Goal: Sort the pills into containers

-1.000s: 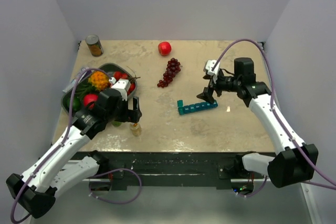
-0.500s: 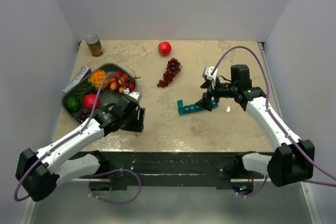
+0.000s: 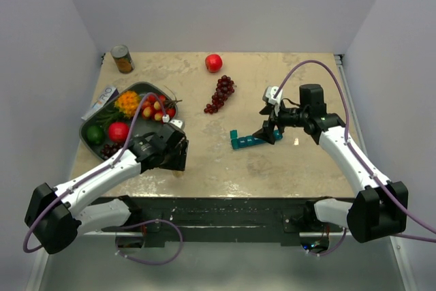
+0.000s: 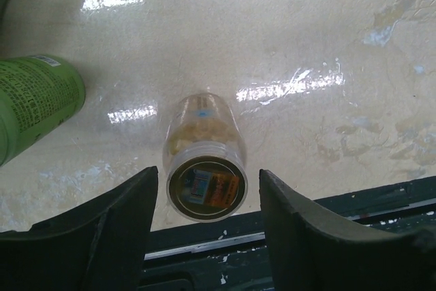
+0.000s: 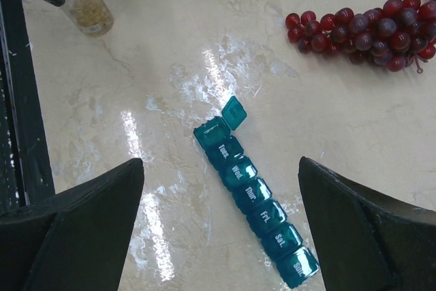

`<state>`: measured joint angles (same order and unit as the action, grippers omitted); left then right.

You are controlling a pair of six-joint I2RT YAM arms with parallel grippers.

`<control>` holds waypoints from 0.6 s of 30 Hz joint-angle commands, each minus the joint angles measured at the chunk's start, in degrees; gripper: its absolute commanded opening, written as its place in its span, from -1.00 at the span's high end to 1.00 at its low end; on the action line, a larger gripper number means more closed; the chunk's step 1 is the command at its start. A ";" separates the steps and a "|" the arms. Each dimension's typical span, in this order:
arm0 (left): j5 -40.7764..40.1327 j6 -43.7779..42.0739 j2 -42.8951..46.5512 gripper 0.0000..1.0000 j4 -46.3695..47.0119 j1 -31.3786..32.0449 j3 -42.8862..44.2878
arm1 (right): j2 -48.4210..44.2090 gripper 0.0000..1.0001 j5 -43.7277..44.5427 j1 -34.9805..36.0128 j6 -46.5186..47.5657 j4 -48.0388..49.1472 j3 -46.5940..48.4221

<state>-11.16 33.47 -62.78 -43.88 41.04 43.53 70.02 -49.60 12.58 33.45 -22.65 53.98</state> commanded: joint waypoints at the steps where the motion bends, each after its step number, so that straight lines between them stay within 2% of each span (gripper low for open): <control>1: -1.50 0.54 0.21 -0.27 -0.59 0.45 3.14 | -0.85 -0.95 -2.51 0.08 -0.32 1.39 -0.19; 4: -1.59 0.54 0.12 -0.26 -0.59 0.45 3.40 | -0.67 -0.95 -2.60 -0.01 -0.23 1.30 -0.27; 6: -1.15 0.36 -0.06 -0.17 -0.51 0.54 3.32 | -0.67 -0.95 -2.60 -0.01 -0.23 1.30 -0.19; 14: -1.76 0.28 -0.32 -0.16 -0.51 0.54 3.14 | -0.76 -0.95 -3.04 -0.01 0.12 0.77 -0.19; 18: -1.76 0.19 -0.58 -0.04 -0.42 0.54 3.32 | -0.85 -0.95 -3.65 0.08 0.56 0.51 -0.10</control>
<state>-11.81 33.43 -63.05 -44.45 41.34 44.80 70.02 -50.74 12.58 33.54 -22.68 53.98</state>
